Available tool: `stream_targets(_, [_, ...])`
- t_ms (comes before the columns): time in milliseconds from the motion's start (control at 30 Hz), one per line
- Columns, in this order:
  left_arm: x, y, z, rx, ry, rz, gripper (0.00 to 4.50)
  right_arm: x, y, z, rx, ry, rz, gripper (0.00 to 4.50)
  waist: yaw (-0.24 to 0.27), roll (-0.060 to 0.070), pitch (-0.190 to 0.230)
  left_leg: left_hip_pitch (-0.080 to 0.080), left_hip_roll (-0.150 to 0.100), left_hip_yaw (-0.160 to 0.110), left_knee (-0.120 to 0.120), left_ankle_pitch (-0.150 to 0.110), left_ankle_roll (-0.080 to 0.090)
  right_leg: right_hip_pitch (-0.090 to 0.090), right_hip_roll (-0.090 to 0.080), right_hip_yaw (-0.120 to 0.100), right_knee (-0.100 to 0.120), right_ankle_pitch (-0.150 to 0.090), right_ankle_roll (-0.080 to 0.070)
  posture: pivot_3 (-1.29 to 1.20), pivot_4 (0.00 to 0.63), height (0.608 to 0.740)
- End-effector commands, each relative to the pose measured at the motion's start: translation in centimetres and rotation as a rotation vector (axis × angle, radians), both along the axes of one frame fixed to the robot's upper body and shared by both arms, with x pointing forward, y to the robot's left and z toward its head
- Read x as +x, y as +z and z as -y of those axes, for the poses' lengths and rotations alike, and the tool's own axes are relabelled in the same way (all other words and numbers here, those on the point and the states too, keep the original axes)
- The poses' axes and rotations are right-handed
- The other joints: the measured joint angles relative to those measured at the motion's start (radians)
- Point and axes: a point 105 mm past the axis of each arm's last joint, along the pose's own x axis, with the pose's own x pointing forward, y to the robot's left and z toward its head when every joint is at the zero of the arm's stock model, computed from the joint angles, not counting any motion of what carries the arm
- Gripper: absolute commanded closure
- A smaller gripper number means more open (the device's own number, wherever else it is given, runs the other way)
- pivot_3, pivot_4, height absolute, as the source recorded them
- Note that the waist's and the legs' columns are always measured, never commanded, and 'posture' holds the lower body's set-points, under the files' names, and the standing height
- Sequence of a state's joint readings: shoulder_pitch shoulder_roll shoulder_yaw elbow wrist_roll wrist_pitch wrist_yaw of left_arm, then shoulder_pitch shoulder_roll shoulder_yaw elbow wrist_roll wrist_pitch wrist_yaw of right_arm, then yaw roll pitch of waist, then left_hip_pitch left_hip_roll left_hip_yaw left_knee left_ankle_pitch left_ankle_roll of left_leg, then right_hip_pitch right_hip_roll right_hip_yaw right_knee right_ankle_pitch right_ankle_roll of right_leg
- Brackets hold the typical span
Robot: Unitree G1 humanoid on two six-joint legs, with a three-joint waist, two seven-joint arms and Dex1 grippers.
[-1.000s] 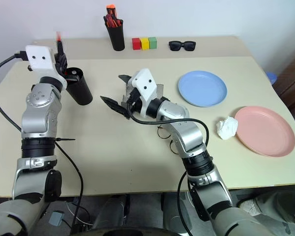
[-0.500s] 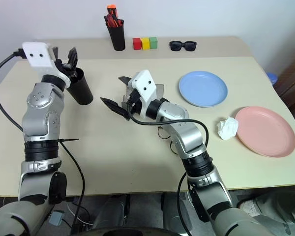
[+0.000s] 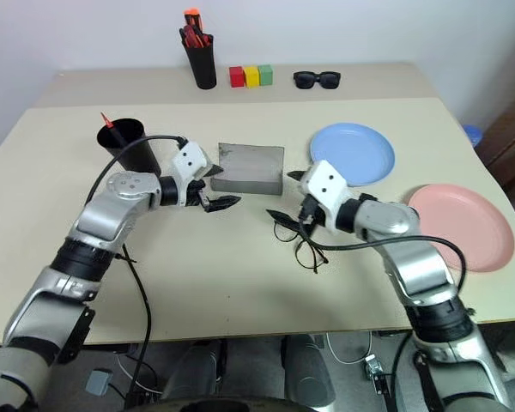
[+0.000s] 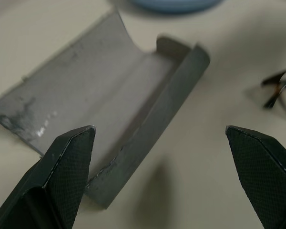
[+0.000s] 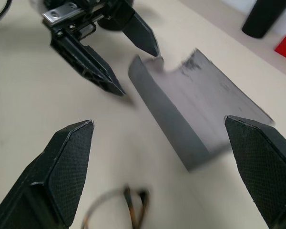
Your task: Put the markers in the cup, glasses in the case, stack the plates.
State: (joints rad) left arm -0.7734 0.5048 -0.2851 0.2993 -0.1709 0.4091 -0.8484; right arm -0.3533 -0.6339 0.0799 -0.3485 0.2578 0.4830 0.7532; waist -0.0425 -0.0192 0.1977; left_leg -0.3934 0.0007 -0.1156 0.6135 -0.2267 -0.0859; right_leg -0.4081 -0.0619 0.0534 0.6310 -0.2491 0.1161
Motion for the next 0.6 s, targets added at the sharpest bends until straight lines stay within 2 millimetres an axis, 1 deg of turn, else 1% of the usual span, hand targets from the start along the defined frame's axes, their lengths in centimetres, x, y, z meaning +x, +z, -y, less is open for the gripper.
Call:
stream_targets(33, [1.6, 0.8, 0.4, 0.041, -0.019, 0.04, 0.01, -0.8, 1.4, 1.2, -0.006, -0.041, 0.06, 0.0, 0.002, 0.0, 0.0, 0.0, 0.0, 0.0, 0.0, 0.0, 0.0, 0.0, 0.0, 0.0, -0.001, 0.0, 0.0, 0.0, 0.15, 0.74])
stream_targets(100, [2.2, 0.6, 0.9, 0.05, -0.031, 0.038, 0.01, -1.1, 1.2, 1.6, -0.007, -0.067, 0.059, 0.0, 0.004, 0.0, 0.0, -0.001, 0.0, 0.0, 0.001, 0.0, 0.0, 0.0, -0.001, 0.0, -0.001, 0.0, 0.001, 0.0, 0.15, 0.74])
stream_targets(167, [2.5, 0.4, 1.5, 0.051, -0.058, 0.029, 0.54, -1.5, 1.1, 1.8, -0.006, -0.085, 0.058, 0.0, 0.003, 0.0, 0.0, -0.001, -0.001, 0.0, 0.001, 0.0, 0.0, 0.0, -0.001, 0.0, -0.001, 0.0, 0.001, 0.0, 0.15, 0.74])
stream_targets(200, [2.5, 0.3, 1.7, 0.055, -0.074, 0.025, 0.89, -1.7, 1.0, 1.8, -0.006, -0.093, 0.058, 0.0, 0.001, 0.0, 0.0, -0.001, -0.001, 0.0, 0.001, 0.0, 0.0, 0.0, -0.001, 0.0, -0.001, 0.0, 0.001, 0.0, 0.15, 0.74])
stream_targets(400, [2.1, -0.2, 2.1, 0.076, -0.158, 0.015, 3.95, -2.0, 0.9, 2.2, -0.012, -0.13, 0.062, 0.0, -0.001, 0.0, 0.0, -0.001, 0.0, 0.0, 0.001, 0.0, 0.001, 0.0, -0.001, 0.0, 0.0, 0.0, 0.001, 0.0, 0.15, 0.74])
stream_targets(433, [1.9, -0.1, 2.1, 0.082, -0.175, 0.029, 4.4, -2.0, 0.9, 2.3, -0.013, -0.133, 0.062, 0.0, 0.0, 0.0, 0.0, -0.001, 0.0, 0.0, 0.001, 0.0, 0.001, 0.0, -0.001, 0.0, 0.0, 0.0, 0.001, 0.0, 0.15, 0.74])
stream_targets(500, [1.6, 0.2, 1.9, 0.076, -0.208, 0.053, 4.4, -1.9, 0.9, 2.4, -0.015, -0.137, 0.058, 0.0, 0.001, 0.0, 0.0, -0.001, 0.0, 0.0, 0.001, 0.0, 0.001, 0.0, -0.001, 0.0, 0.0, 0.0, 0.001, 0.0, 0.15, 0.74])
stream_targets(600, [0.6, 0.8, 1.0, 0.064, -0.258, 0.065, 4.4, -1.9, 0.7, 2.6, -0.017, -0.146, 0.028, 0.0, -0.001, 0.0, 0.0, -0.001, 0.0, 0.0, 0.001, 0.0, 0.001, 0.0, -0.001, 0.0, -0.001, 0.0, 0.001, 0.0, 0.15, 0.74])
